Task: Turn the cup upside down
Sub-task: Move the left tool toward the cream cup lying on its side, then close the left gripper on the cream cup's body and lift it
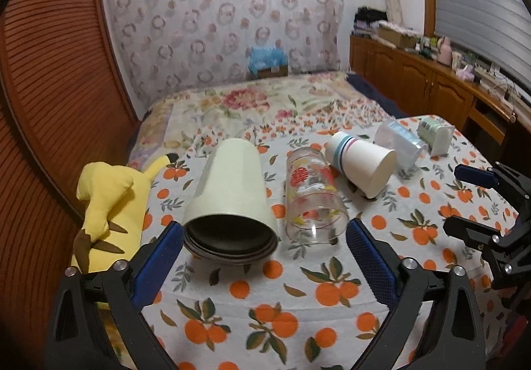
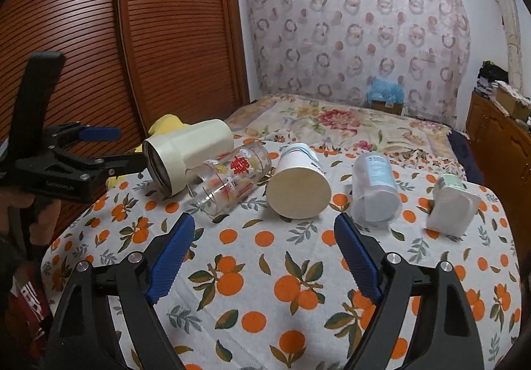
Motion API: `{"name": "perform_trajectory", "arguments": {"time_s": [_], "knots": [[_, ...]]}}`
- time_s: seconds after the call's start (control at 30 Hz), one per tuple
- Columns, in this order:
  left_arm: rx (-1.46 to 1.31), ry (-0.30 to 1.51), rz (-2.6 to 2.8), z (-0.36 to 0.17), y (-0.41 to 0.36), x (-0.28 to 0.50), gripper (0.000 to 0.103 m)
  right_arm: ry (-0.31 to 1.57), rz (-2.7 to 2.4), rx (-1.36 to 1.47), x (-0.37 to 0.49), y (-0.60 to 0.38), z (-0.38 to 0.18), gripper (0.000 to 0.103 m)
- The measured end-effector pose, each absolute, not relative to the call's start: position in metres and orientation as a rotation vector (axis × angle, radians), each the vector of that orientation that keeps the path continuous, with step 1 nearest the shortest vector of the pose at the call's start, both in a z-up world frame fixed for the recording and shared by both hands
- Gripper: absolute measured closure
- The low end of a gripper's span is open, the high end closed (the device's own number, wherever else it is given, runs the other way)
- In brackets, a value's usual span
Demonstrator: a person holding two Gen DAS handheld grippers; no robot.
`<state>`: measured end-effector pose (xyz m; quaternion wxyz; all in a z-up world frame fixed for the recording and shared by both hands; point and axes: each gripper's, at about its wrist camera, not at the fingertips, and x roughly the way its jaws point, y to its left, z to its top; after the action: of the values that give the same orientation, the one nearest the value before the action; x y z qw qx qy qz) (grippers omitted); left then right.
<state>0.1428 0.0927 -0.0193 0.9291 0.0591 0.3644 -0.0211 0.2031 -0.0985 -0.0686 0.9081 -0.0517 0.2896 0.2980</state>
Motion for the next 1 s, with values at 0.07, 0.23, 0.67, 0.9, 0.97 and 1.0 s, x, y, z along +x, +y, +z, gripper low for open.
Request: {"name": "perform_trajectory", "arguments": {"time_s": [0.07, 0.23, 0.67, 0.9, 0.97, 1.0], "knots": [[0.129, 0.765, -0.034, -0.018, 0.096, 0.153, 0.015, 0.608, 0.625, -0.112, 0.207, -0.095, -0.069, 0.015], [0.112, 0.828, -0.038, -0.011, 0.111, 0.187, 0.02, 0.639, 0.653, -0.124, 0.217, -0.083, -0.071, 0.015], [0.085, 1.07, -0.061, -0.031, 0.124, 0.272, 0.03, 0.691, 0.692, -0.15, 0.229, -0.057, -0.084, 0.015], [0.067, 1.228, -0.058, -0.06, 0.13, 0.296, 0.03, 0.701, 0.689, -0.151, 0.23, -0.059, -0.087, 0.015], [0.061, 1.257, -0.061, -0.064, 0.131, 0.298, 0.03, 0.701, 0.685, -0.153, 0.229, -0.06, -0.087, 0.015], [0.062, 1.269, -0.062, -0.065, 0.13, 0.3, 0.03, 0.701, 0.683, -0.154, 0.229, -0.061, -0.087, 0.015]]}}
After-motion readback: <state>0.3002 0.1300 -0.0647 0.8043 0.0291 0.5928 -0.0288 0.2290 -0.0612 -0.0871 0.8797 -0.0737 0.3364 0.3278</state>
